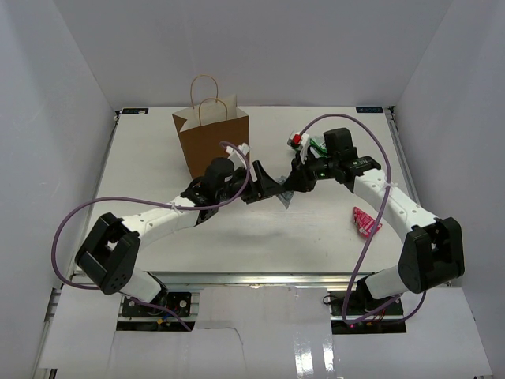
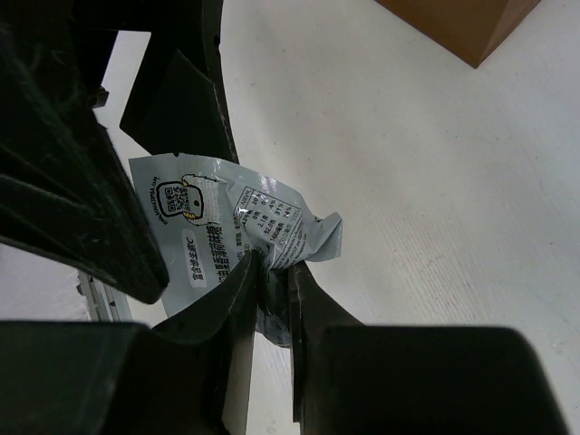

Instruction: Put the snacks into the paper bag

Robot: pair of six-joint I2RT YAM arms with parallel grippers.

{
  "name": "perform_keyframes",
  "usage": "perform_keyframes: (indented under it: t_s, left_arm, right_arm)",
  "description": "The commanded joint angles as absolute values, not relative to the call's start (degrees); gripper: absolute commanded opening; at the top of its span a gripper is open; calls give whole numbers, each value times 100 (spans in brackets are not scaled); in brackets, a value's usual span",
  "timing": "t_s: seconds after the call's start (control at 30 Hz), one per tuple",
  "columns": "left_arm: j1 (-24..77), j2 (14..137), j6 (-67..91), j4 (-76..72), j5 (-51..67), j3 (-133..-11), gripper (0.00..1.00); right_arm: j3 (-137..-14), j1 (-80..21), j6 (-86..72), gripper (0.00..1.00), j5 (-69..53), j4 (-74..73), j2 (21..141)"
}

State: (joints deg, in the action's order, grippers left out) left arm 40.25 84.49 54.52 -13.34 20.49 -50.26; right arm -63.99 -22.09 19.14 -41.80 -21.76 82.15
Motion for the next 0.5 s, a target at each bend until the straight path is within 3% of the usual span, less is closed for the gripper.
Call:
perform_keyframes:
  t_s: [0.0,0.13,0.27,0.37,0.43,0.47]
  left_arm:
    - [4034,8270,5432,-1450,1907,-4948,77]
    - [4034,8411,5405,-1450,1969,-5001,60]
    - [4034,8437,5300,-1441,1907,-5027,28]
    - [4034,8332,5203,-1441,1846,-5010,11]
    - [4034,8192,5098,-1433,1802,-4975,0]
    - [4034,8139,5063,-1389,1776,-4949,0]
  right_arm:
    - [-6636,-2293,1732,8,-4368,-1916,8183]
    - [-6618,-2417,1714,8,-4491,-1916,8077]
    - [-6583,-2487,1767,8,-4596,-1969,7989]
    - [-6592,-2522,1846,8,-4623,-2039,7954]
    - [-6592,-2531,1863,11,-4588,-2039,7980]
    - [-6609,-2531,1881,19,-4570,-2056,7989]
